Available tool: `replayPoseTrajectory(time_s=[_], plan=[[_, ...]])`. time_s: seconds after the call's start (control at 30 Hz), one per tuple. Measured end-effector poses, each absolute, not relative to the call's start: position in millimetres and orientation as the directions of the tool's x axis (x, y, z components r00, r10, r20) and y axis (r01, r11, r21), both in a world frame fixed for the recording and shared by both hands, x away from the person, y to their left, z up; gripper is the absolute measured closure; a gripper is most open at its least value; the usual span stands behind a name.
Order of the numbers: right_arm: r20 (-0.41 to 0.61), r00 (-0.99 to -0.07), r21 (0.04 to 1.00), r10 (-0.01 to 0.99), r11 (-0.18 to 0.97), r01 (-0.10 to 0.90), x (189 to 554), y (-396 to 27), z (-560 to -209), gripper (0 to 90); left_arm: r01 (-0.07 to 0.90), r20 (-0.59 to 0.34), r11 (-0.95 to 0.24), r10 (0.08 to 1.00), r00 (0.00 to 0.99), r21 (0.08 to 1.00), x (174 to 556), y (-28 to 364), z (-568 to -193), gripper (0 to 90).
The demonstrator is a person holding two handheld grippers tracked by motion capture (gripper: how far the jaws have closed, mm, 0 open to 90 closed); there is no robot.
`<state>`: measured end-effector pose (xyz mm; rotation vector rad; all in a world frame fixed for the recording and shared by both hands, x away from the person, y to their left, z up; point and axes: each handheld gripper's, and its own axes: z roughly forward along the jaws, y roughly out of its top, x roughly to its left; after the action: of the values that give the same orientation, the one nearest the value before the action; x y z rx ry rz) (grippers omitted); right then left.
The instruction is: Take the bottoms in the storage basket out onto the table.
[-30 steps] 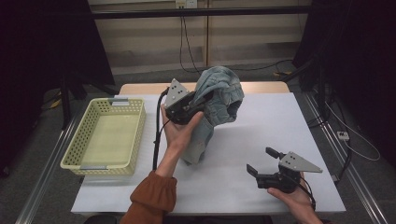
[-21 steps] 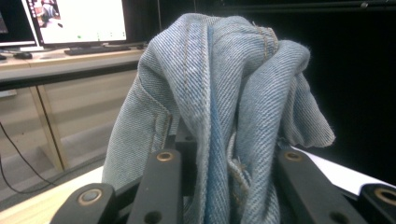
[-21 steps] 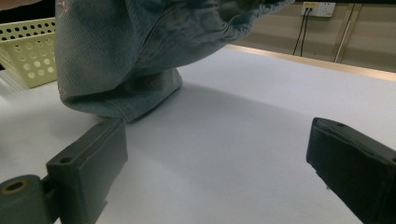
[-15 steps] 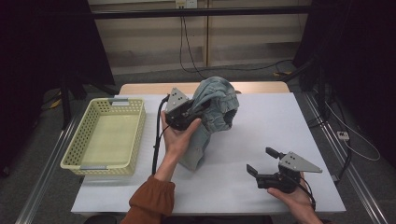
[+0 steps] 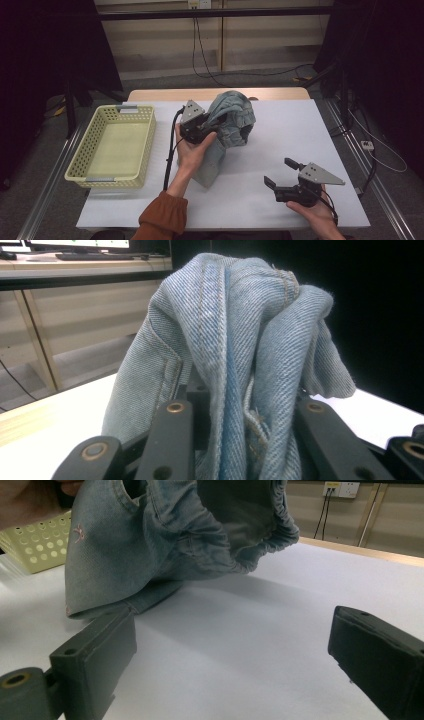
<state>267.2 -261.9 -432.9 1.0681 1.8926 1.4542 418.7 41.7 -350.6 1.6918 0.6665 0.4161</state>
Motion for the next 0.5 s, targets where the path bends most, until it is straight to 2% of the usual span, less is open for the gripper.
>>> replayPoseTrajectory(time_s=[0.5], plan=[[0.059, -0.552, 0.956, 0.831, 0.113, 0.272, 267, -262, -433, 5.2, 0.267, -0.075, -0.221, 0.623, 0.779, 0.938, 424, 35, -373, 70.5]])
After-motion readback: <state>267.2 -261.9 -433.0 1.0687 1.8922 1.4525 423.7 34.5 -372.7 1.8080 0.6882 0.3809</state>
